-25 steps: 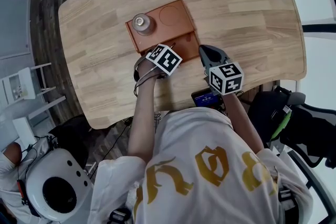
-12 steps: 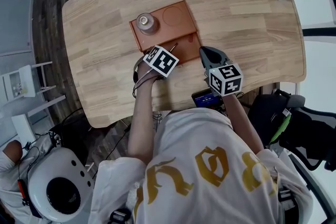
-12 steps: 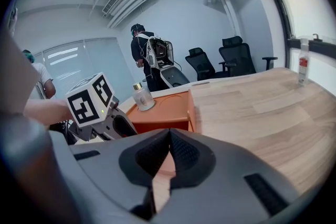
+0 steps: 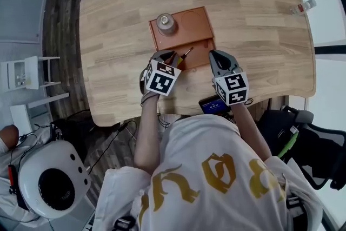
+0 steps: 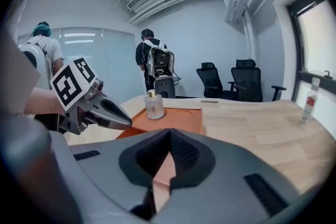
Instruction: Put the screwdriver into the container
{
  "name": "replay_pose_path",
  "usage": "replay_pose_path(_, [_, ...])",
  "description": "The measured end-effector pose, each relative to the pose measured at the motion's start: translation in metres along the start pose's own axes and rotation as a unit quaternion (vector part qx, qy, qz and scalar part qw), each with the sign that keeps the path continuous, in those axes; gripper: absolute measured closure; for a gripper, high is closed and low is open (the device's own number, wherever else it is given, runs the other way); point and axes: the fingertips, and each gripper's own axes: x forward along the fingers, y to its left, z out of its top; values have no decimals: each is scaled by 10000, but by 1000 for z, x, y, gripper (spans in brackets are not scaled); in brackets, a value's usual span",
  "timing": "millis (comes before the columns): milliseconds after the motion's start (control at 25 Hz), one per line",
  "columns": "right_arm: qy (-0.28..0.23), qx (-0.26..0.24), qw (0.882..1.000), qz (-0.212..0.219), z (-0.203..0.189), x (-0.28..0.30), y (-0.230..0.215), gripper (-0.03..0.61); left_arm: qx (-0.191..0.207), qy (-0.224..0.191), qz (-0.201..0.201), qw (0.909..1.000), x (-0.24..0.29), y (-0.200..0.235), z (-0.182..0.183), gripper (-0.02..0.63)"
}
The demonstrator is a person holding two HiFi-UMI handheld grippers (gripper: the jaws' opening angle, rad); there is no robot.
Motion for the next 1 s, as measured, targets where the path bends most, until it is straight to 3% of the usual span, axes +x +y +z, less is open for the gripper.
replay_pose_path(120, [-102, -104, 9999, 60, 9, -5, 10, 568, -183, -719, 239, 9970, -28, 6, 14, 597])
replay_pose_path(240, [-64, -310, 9995, 42, 14, -9, 19, 568, -168, -1495, 376, 9879, -55, 5, 29, 598])
replay_pose_path(320, [-94, -407, 9991, 10, 18, -15, 24, 568, -295, -1796, 498, 9820, -69, 7, 31, 598])
replay_pose_path(720, [-650, -310, 9974, -43, 42, -50, 40, 568, -1022, -2987, 888, 9447, -145, 7, 44, 603])
replay_pose_path(1000, [-892, -201, 9958, -7, 55, -68, 43, 568, -1016, -3181, 1102, 9361, -165, 7, 40, 603])
